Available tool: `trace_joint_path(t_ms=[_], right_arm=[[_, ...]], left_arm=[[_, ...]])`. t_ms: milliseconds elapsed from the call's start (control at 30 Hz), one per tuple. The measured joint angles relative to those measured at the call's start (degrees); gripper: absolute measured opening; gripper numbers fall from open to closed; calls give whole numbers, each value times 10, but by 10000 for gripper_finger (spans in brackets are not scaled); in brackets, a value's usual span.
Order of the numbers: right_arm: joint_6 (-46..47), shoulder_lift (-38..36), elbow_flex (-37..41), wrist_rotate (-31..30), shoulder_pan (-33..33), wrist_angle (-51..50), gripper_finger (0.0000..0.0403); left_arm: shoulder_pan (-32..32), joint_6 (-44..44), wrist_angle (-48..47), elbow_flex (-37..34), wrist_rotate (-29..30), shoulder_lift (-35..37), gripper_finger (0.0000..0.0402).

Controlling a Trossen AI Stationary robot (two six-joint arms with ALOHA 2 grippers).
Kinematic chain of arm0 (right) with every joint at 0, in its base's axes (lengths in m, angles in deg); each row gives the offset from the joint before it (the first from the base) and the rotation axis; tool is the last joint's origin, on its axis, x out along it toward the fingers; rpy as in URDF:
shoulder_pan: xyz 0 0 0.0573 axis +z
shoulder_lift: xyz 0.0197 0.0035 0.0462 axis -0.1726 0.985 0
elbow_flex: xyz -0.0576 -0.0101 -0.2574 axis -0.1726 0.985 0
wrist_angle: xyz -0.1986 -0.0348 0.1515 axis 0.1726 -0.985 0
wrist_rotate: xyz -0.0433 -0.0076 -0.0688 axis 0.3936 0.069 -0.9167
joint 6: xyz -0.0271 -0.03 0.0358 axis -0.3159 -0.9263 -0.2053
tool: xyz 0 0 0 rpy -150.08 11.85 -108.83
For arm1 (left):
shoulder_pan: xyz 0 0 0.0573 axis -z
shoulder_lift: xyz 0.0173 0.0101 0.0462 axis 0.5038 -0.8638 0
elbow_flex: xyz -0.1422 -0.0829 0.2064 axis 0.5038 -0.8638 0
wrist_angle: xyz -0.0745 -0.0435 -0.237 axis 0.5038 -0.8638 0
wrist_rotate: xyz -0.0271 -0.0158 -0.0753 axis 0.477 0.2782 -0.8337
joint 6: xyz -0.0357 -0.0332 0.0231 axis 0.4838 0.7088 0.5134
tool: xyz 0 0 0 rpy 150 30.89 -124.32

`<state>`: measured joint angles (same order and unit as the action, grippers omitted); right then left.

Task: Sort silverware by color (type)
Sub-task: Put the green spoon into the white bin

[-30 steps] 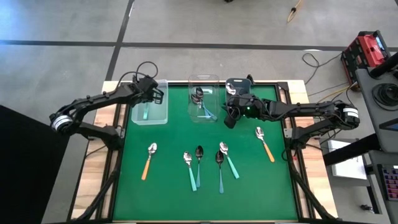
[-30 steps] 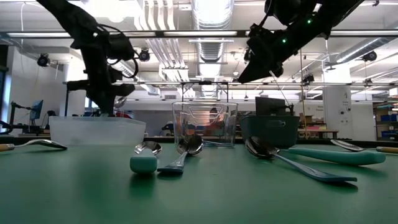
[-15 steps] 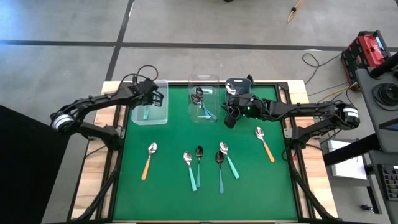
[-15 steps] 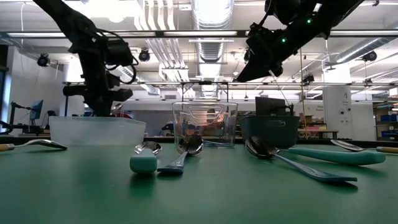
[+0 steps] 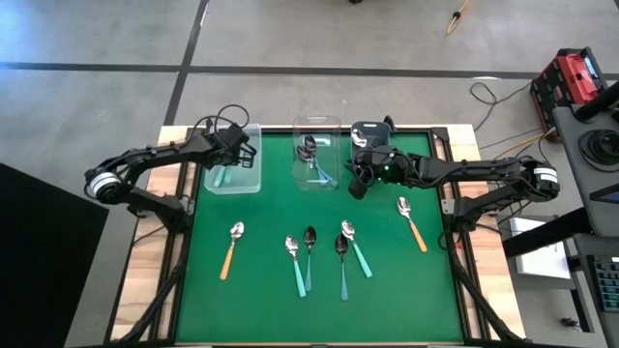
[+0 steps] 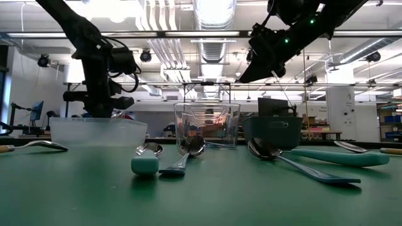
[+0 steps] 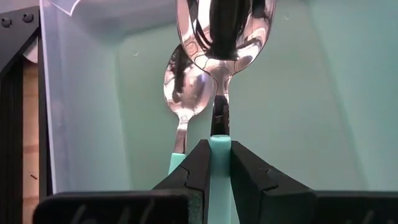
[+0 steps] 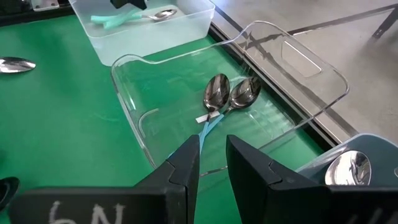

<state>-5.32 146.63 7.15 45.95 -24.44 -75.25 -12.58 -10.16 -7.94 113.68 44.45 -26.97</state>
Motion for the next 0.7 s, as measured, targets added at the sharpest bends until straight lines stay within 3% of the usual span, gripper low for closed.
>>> trace_joint_path(t_ms=[167,700], right_arm=[[0,0,0,0,0,0,70],[0,0,0,0,0,0,70]], left_arm=[[0,-18,-3,1,-26,0,22],[-1,-58,-3,1,-30,-2,24]])
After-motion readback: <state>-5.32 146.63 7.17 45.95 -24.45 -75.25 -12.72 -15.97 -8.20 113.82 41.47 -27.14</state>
